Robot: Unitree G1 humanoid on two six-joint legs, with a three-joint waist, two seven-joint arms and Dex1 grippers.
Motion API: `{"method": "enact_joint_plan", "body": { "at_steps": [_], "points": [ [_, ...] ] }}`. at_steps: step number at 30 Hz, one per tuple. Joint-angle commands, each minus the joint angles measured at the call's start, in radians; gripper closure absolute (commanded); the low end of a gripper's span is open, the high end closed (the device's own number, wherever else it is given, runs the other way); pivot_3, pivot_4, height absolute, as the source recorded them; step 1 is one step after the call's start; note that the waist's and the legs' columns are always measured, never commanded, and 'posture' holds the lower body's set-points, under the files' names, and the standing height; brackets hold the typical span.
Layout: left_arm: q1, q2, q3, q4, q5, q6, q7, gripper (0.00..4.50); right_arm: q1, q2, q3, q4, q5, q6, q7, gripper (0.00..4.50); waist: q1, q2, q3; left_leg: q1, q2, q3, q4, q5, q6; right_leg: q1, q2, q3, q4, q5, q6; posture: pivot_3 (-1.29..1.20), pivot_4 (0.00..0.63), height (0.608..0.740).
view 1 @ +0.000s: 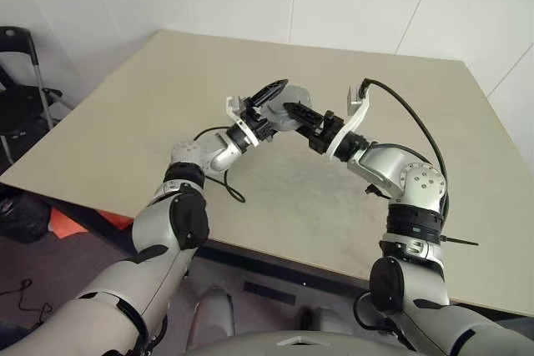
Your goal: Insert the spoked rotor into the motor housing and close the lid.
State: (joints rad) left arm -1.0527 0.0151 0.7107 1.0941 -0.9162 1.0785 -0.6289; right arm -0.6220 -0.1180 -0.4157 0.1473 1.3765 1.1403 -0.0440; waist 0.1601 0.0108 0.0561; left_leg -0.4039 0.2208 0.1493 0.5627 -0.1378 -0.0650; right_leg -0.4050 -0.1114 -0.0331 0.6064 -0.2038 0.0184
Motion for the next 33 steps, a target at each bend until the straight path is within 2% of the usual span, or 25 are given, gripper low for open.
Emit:
{"method": "enact_joint_plan", "body": {
  "at_steps": [1, 4, 9, 10, 18, 22, 25, 26, 29, 33],
  "points": [
    [-0.028, 0.002, -0.015, 0.003, 0.004, -0.014, -0.017, 0.04, -0.026, -0.009, 0.002, -0.057, 0.031, -0.027, 0.033, 2.5, 0.001, 0.0, 0.0, 0.0, 0.0, 0.0, 0.0, 0.0, 0.0, 0.0, 0.0, 0.0, 0.0, 0.0, 0.0, 0.0, 0.0, 0.74],
    [-0.027, 0.002, -0.022, 0.011, 0.009, -0.029, -0.019, 0.59, -0.027, -0.011, 0.005, -0.055, 0.03, -0.035, 0.032, 2.5, 0.001, 0.0, 0.0, 0.0, 0.0, 0.0, 0.001, 0.0, 0.0, 0.0, 0.0, 0.001, 0.0, 0.0, -0.002, 0.0, 0.0, 0.74],
    [-0.028, 0.007, -0.024, 0.021, 0.01, -0.044, -0.03, 2.3, -0.027, -0.013, 0.008, -0.052, 0.028, -0.045, 0.029, 2.5, 0.001, 0.0, 0.0, 0.0, 0.0, 0.0, 0.002, 0.0, 0.0, 0.0, 0.0, 0.001, 0.0, 0.001, 0.0, 0.0, 0.0, 0.74],
    [-0.029, 0.008, -0.023, 0.025, 0.011, -0.047, -0.032, 2.39, -0.027, -0.014, 0.009, -0.051, 0.026, -0.046, 0.029, 2.5, 0.001, 0.0, 0.0, -0.001, 0.0, 0.0, 0.001, 0.0, 0.0, 0.0, 0.0, 0.0, 0.0, 0.002, 0.0, 0.0, 0.0, 0.74],
    [-0.032, 0.012, -0.021, 0.04, 0.014, -0.062, -0.04, 2.39, -0.029, -0.016, 0.012, -0.03, 0.011, -0.063, 0.038, 2.5, 0.001, 0.0, 0.0, 0.0, 0.0, 0.0, 0.002, 0.0, 0.0, 0.0, 0.0, 0.001, 0.0, 0.002, 0.0, 0.0, 0.0, 0.74],
    [-0.034, 0.013, -0.022, 0.043, 0.017, -0.067, -0.042, 2.39, -0.025, -0.026, 0.027, -0.028, -0.046, -0.091, 0.06, 1.23, 0.001, 0.0, 0.0, 0.0, 0.0, 0.0, 0.002, 0.0, 0.0, 0.0, 0.0, 0.001, 0.0, 0.002, 0.0, 0.0, 0.0, 0.74],
    [-0.035, 0.017, -0.016, 0.052, 0.015, -0.083, -0.034, 2.39, -0.03, -0.041, 0.062, -0.021, -0.154, -0.144, 0.044, 0.17, 0.001, 0.0, 0.0, 0.0, 0.0, 0.0, 0.002, 0.0, 0.0, 0.0, 0.0, 0.001, 0.0, 0.002, 0.0, 0.0, 0.0, 0.74],
    [-0.035, 0.019, -0.015, 0.054, 0.016, -0.091, -0.032, 2.39, -0.029, -0.047, 0.077, -0.019, -0.185, -0.161, 0.049, 0.04, 0.0, 0.0, 0.0, -0.001, 0.0, 0.0, 0.002, 0.0, 0.0, 0.0, 0.0, 0.0, 0.0, 0.002, 0.0, 0.0, 0.0, 0.74],
    [-0.035, 0.023, -0.007, 0.058, 0.025, -0.157, -0.014, 2.39, -0.022, -0.055, 0.108, -0.002, -0.257, -0.216, 0.056, 0.04, 0.0, 0.0, 0.0, 0.0, 0.0, 0.0, 0.002, 0.0, 0.0, 0.0, 0.0, 0.0, 0.0, 0.002, 0.0, 0.0, 0.0, 0.74],
    [-0.03, 0.043, 0.025, 0.078, 0.043, -0.372, 0.072, 2.39, -0.01, -0.065, 0.135, 0.025, -0.328, -0.273, 0.061, 0.04, 0.005, 0.0, 0.0, -0.001, 0.0, 0.0, 0.002, 0.0, 0.0, 0.001, 0.0, 0.0, 0.0, 0.002, 0.0, 0.0, 0.0, 0.74]
  ]
}}
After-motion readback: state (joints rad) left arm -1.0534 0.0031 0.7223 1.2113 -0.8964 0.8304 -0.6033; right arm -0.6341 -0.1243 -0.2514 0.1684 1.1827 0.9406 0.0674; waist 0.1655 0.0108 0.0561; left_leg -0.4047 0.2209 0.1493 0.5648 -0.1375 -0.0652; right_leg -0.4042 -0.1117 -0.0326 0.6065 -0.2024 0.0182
